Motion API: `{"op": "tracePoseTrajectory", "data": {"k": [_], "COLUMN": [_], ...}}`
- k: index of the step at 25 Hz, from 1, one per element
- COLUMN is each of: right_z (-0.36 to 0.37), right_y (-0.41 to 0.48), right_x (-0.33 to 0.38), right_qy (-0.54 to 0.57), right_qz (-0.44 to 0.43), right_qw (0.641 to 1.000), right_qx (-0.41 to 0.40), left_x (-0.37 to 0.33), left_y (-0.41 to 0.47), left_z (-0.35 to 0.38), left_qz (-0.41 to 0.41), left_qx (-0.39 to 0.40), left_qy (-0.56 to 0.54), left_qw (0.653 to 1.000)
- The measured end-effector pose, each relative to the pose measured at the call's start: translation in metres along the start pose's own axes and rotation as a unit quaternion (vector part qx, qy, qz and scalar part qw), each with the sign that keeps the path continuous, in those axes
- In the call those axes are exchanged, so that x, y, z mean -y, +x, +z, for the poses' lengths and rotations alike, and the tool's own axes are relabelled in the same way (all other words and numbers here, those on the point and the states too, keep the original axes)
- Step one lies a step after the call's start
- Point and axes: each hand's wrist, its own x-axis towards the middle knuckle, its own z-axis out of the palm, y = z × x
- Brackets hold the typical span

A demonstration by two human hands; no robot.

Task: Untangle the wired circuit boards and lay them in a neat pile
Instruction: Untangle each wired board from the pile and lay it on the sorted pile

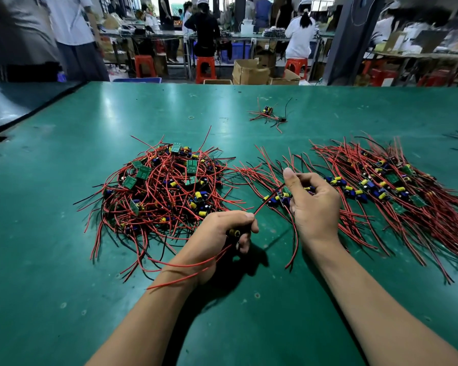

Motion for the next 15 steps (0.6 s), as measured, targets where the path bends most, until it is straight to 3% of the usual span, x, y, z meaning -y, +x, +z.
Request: {"op": "tracePoseTrajectory", "data": {"k": [2,4,6,9,11,15], "right_z": [0.005,0.007,0.006,0.010,0.013,0.004], "right_y": [-0.003,-0.008,-0.015,-0.030,-0.032,-0.016], "right_x": [0.005,0.011,0.012,0.011,0.011,0.014], "right_qy": [0.171,0.285,0.253,0.127,0.098,0.092], "right_qz": [0.124,0.247,0.285,0.264,0.252,0.218], "right_qw": [0.976,0.918,0.898,0.893,0.909,0.951], "right_qx": [0.051,0.122,0.220,0.341,0.318,0.199], "left_x": [0.001,0.002,0.001,-0.002,-0.003,-0.004], "left_y": [0.002,0.002,-0.001,-0.006,-0.009,-0.014], "left_z": [-0.001,-0.001,0.000,0.004,0.008,0.019], "left_qz": [-0.007,-0.005,-0.003,-0.011,-0.001,0.057], "left_qx": [-0.016,-0.026,-0.033,-0.058,-0.077,-0.081], "left_qy": [-0.005,-0.011,-0.020,-0.051,-0.031,0.123], "left_qw": [1.000,1.000,0.999,0.997,0.997,0.987]}}
